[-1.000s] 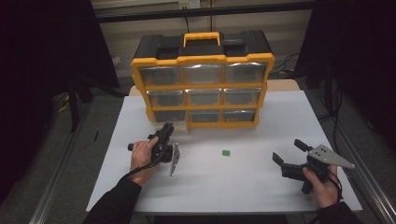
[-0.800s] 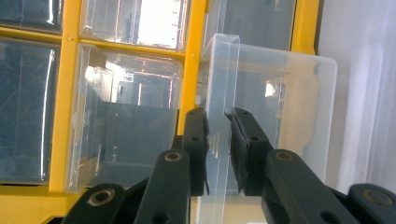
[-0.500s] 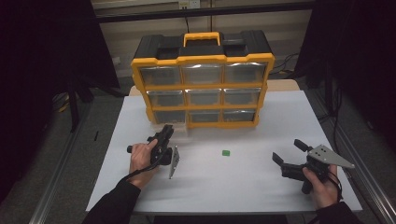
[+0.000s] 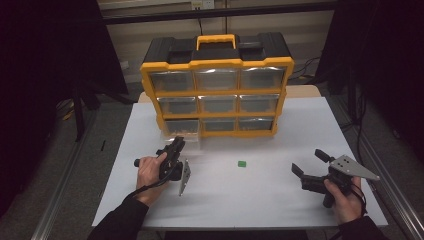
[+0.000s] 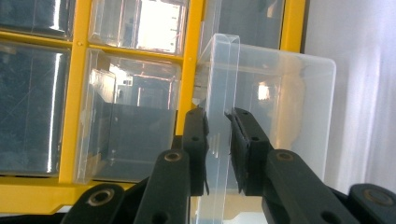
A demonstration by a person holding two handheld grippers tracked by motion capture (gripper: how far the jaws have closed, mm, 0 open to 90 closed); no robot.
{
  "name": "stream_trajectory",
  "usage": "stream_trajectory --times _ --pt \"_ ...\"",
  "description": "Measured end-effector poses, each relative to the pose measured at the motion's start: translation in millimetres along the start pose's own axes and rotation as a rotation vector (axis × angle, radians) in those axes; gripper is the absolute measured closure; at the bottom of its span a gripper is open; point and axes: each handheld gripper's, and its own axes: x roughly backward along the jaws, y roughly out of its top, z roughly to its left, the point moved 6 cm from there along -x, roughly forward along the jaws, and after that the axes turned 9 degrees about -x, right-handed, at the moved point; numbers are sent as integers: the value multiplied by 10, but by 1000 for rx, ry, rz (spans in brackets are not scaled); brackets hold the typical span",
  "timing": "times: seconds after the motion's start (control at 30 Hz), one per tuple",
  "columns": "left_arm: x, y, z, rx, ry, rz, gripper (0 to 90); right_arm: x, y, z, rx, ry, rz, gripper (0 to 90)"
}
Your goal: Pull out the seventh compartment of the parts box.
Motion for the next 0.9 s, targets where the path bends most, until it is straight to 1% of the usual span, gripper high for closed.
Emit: stream_trajectory --times 0.03,0.07,0.1,0.13,0.17,0.23,0.27,0.3,0.33,0.37,0.4,0.43,0.47,0.53,0.57,0.6,0.63,0.67,0.7,0.73,0.8,0.83,0.87,0.9 --pt "-6 7 -9 16 4 -8 770 1 0 1 0 3 0 36" --pt "9 13 0 -6 -2 -3 770 -1 0 2 0 2 -1 36" --pt "16 21 -8 3 -5 -10 770 -1 0 1 -1 1 -1 36" --pt "37 13 5 -25 -4 8 770 0 1 -1 -1 -1 0 36" --pt "52 4 4 -35 -13 20 770 1 2 0 -1 0 -1 36" --pt "28 29 -26 10 -3 -26 768 -1 0 -2 -2 0 0 36" --pt "38 21 -12 -11 -1 -13 768 0 -1 -1 -2 1 1 36" --pt "22 25 -24 19 5 -32 768 0 1 0 -2 -1 -1 36" --pt "46 10 -9 -6 -9 -4 768 4 2 0 1 0 0 36" --pt "45 7 -5 -12 -11 -6 767 5 3 0 1 0 -1 36" --pt "48 9 -10 -8 -12 -4 767 2 2 -1 -1 -1 -2 36" --pt "16 37 -41 47 -5 -51 764 0 1 -3 -1 -1 -1 36" --pt "42 20 -26 3 -12 -18 762 -1 0 -3 0 -2 -1 36" --pt "40 19 -28 10 -19 -18 759 1 1 0 0 -1 -1 36" --pt "33 21 -35 35 -15 -26 757 1 2 0 0 -1 -2 36" --pt "47 7 -14 8 -22 -8 754 0 1 -1 -1 -1 -1 36" --pt "35 15 -38 55 -19 -27 751 0 1 -1 -1 -1 -1 36" --pt "19 30 -35 77 -6 -50 749 0 1 0 -2 -1 -1 36" --pt "35 11 -20 60 -14 -28 744 0 1 0 -1 -1 -1 36" --pt "35 5 -27 83 -26 -31 737 1 1 0 0 -1 -1 36" --pt "37 -4 -10 104 -17 -30 711 0 1 -2 -1 -1 -1 36" --pt "28 5 -29 153 -12 -46 691 0 1 -3 -1 -1 -1 36" --pt "36 -2 -15 144 -17 -39 678 1 1 -3 -1 -1 -1 36" --pt "35 -1 -18 160 -18 -41 663 0 1 -3 -1 -1 -1 36"
